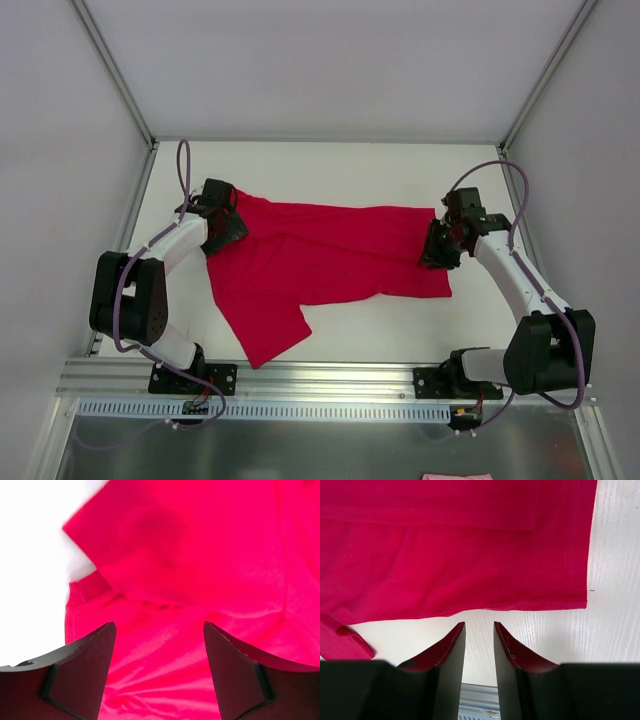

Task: Fold and stack the t-shirts
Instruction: Fold the flattened tshirt in 1/3 of the way

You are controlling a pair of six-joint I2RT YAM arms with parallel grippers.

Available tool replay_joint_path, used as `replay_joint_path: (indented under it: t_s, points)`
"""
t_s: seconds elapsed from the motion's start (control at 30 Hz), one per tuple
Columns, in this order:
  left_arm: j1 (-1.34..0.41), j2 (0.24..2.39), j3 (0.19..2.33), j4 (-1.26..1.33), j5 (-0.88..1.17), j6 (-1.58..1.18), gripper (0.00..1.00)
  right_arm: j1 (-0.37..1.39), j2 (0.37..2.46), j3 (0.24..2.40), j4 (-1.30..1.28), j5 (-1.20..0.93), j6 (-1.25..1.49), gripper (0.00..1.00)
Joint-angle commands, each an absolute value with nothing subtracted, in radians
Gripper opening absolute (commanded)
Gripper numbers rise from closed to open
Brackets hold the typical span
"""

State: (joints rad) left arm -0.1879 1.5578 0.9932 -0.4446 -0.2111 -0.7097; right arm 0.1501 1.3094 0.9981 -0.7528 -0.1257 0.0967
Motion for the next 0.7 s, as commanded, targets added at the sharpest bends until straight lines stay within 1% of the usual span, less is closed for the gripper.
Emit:
replay_joint_path:
  t_s: [0.0, 0.03, 0.07, 0.17, 0.27, 0.4, 0.67]
  points:
    - [-0.179, 1.545, 0.991, -0.370, -0.284, -0.677, 0.69, 0.158, 1.269, 0.992, -0.755, -0.156, 0.101, 0.32]
    - [-0.178, 1.551, 0.994, -0.367, -0.299, -0.675, 0.67, 0.156, 1.266, 0.992, -0.758, -0.156, 0.097, 0.32]
    - [-0.176, 1.554, 0.997, -0.370, -0.304, -0.675, 0.62, 0.158, 1.264, 0.992, -0.765, -0.156, 0.091, 0.32]
    - [-0.173, 1.560, 0.994, -0.371, -0.314, -0.690, 0.60, 0.156, 1.262, 0.992, -0.778, -0.149, 0.080, 0.32]
    - [-0.172, 1.568, 0.988, -0.377, -0.328, -0.707, 0.61, 0.156, 1.262, 0.988, -0.782, -0.147, 0.078, 0.31]
    - [-0.170, 1.583, 0.980, -0.384, -0.344, -0.718, 0.65, 0.156, 1.262, 0.992, -0.792, -0.149, 0.075, 0.30]
    - [-0.167, 1.612, 0.980, -0.371, -0.350, -0.736, 0.65, 0.156, 1.241, 0.986, -0.821, -0.127, 0.064, 0.29]
